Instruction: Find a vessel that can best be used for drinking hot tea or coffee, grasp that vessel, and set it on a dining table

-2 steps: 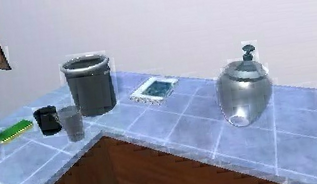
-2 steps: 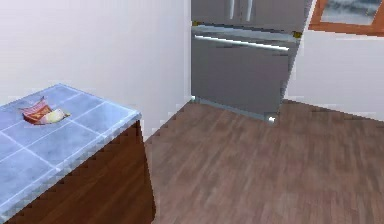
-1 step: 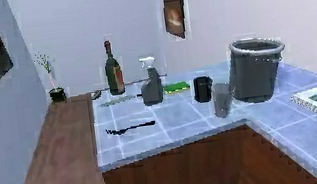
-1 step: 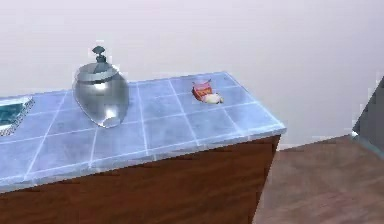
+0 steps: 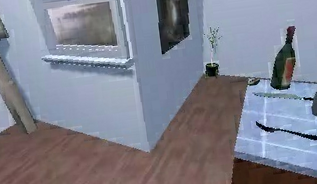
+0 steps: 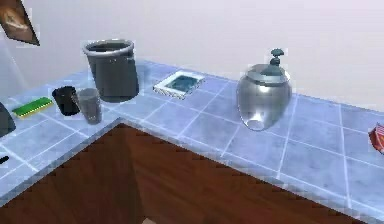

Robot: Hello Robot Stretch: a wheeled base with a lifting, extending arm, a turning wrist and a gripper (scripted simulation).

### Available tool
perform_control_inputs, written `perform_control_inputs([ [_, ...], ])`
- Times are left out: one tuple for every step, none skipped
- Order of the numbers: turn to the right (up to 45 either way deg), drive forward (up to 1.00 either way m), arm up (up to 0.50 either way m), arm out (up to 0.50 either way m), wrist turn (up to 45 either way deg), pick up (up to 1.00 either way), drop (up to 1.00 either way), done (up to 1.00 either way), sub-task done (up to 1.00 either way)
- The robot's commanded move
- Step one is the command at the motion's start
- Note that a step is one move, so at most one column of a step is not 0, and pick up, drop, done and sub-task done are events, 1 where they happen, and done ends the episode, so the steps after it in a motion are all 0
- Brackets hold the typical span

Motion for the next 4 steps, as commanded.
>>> perform_control_inputs([
  [-27.0,0.0,0.0,0.0,0.0,0.0,0.0,0.0,0.0],
  [45.0,0.0,0.0,0.0,0.0,0.0,0.0,0.0,0.0],
  [45.0,0.0,0.0,0.0,0.0,0.0,0.0,0.0,0.0],
  [3.0,0.0,0.0,0.0,0.0,0.0,0.0,0.0,0.0],
])
